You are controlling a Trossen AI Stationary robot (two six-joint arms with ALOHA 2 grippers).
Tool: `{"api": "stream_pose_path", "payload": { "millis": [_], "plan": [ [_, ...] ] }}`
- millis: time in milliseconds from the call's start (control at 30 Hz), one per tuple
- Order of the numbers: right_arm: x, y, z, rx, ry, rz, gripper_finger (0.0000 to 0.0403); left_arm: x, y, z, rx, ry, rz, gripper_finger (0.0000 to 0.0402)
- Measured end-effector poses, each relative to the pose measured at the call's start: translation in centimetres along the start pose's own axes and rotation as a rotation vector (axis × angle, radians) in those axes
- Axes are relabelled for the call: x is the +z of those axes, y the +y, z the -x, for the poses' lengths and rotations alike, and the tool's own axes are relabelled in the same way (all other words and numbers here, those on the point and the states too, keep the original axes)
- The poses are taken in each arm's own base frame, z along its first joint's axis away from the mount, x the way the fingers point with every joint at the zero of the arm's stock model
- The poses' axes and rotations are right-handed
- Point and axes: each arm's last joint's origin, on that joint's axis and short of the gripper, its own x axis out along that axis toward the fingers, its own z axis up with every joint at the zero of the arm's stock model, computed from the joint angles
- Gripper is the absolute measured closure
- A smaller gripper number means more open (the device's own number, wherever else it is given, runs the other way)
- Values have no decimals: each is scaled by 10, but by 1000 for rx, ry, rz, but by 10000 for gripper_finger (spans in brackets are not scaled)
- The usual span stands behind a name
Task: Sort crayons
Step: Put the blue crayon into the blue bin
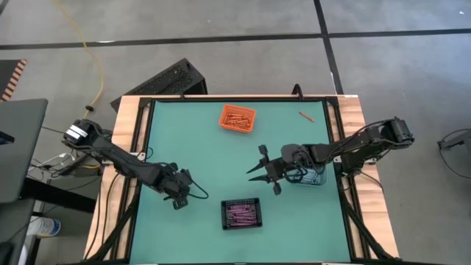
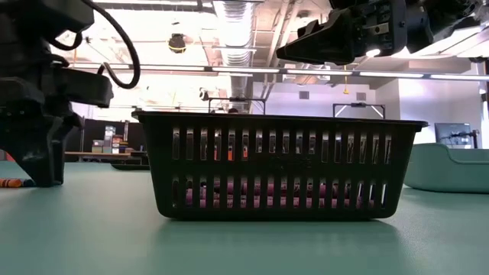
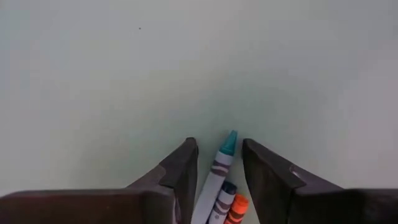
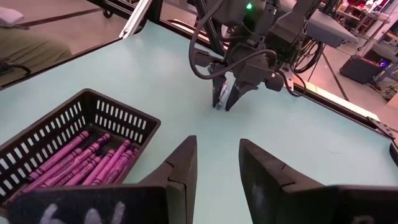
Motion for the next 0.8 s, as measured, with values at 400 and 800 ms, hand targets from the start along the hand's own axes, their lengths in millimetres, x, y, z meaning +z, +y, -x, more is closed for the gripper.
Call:
{"api": "stream_pose_path", "payload": {
  "millis": [400, 800],
  "plan": [
    [0, 0, 0, 0, -1, 0, 286, 1, 1, -1, 19, -35, -1, 392],
    [0, 0, 0, 7, -3, -4, 286, 17, 8, -2, 194, -267, -78, 386]
  ]
}}
